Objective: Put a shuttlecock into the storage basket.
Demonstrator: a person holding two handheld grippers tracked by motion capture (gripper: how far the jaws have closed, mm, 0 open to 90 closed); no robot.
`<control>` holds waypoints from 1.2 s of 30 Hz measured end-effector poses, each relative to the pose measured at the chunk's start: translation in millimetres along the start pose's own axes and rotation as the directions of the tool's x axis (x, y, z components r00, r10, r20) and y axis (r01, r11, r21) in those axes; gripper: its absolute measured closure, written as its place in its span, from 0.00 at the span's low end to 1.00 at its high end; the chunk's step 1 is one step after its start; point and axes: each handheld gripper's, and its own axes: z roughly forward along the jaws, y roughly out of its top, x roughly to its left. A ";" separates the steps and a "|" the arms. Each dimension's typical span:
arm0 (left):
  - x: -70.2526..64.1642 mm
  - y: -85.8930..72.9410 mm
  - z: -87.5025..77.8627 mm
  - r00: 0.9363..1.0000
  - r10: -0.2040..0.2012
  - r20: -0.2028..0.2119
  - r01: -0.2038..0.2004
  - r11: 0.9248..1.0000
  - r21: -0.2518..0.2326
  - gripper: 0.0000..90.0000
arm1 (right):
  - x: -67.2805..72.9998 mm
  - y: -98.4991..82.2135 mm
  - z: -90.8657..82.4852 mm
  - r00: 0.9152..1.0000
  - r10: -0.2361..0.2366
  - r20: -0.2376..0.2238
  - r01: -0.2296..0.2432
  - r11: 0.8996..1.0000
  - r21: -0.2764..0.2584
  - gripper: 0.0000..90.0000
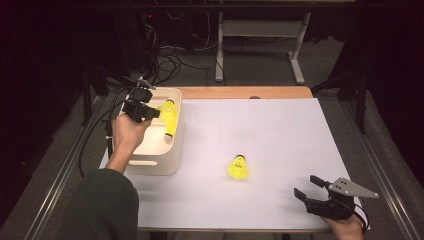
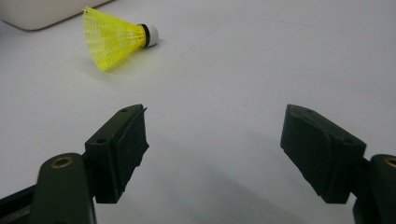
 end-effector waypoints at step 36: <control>9.2 -6.5 35.6 1.000 -0.013 -0.015 0.014 0.997 0.075 0.99 | -0.6 0.2 0.9 1.000 0.010 -0.006 -0.010 1.000 0.003 0.26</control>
